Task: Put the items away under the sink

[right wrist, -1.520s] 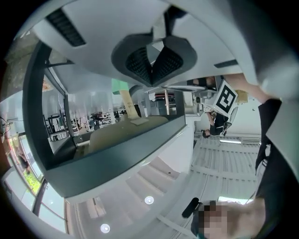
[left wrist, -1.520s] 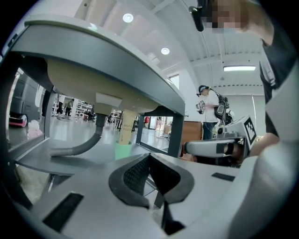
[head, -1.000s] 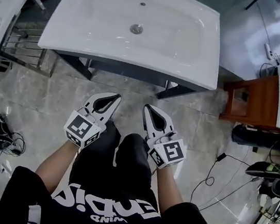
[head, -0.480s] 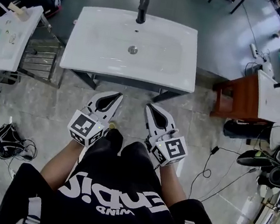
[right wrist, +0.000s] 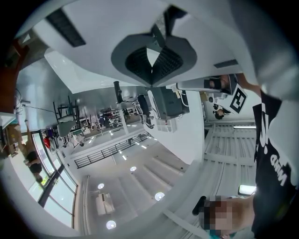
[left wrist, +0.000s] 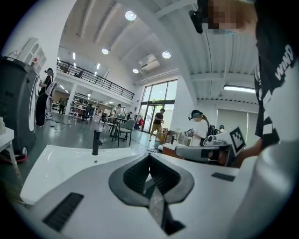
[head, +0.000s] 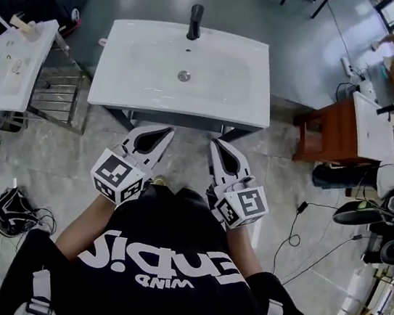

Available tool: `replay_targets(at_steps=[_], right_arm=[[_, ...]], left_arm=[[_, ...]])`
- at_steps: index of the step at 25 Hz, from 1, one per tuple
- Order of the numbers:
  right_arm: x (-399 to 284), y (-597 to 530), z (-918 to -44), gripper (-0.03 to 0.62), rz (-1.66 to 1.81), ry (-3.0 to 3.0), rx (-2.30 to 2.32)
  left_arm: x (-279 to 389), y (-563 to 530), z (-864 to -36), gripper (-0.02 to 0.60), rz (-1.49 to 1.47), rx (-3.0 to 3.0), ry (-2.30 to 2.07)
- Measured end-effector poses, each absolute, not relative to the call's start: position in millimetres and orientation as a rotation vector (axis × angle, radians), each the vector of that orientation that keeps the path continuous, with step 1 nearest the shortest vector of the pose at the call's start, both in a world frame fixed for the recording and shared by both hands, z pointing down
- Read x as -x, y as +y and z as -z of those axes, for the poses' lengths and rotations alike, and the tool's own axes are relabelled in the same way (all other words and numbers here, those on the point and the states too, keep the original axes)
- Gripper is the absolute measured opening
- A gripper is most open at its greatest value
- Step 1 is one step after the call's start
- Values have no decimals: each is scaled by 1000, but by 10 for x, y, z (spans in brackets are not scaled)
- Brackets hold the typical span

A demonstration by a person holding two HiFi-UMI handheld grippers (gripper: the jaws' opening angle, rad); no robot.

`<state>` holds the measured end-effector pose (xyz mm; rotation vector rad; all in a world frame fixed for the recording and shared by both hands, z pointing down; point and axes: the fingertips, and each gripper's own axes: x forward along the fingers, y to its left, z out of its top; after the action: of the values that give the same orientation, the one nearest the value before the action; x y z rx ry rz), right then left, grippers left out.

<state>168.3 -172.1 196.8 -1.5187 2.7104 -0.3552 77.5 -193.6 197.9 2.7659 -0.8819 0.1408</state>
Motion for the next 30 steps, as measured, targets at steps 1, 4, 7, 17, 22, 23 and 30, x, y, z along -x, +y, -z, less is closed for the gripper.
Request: replay_targets(at_steps=[1,4,7,17,22,23,30], right_arm=[[-1682,-1729,-1955,18,361,2702,1521],[-1668,-1776,-1921,18,373,2677,1521],[-1673,-1851,-1864,18,353,2669,1514],[-1738,-1973,-1775,18,284,2666,1503],[-1781,-2008,-1772,18,284,2671,1505],[-1785,-2011,-1772,18,281,2675,1503],[-1782,-2026,-1749,18,267,2684,1471]], left_arm=[[-778,-1934,-1949,20,-142,-2776,-879],[-791,-1946,-1876,20,-142,-2803,-874],[-799,-1996,-1825,20,-134,-2819,-882],[-788,-2075,-1643,20,-81,-2852,-931],[-812,-2123,-1602,20,-61,-2855,-962],[-814,-2131,-1594,20,-57,-2853,-972],[-780,-2184,-1548,20,-15,-2826,-1048]])
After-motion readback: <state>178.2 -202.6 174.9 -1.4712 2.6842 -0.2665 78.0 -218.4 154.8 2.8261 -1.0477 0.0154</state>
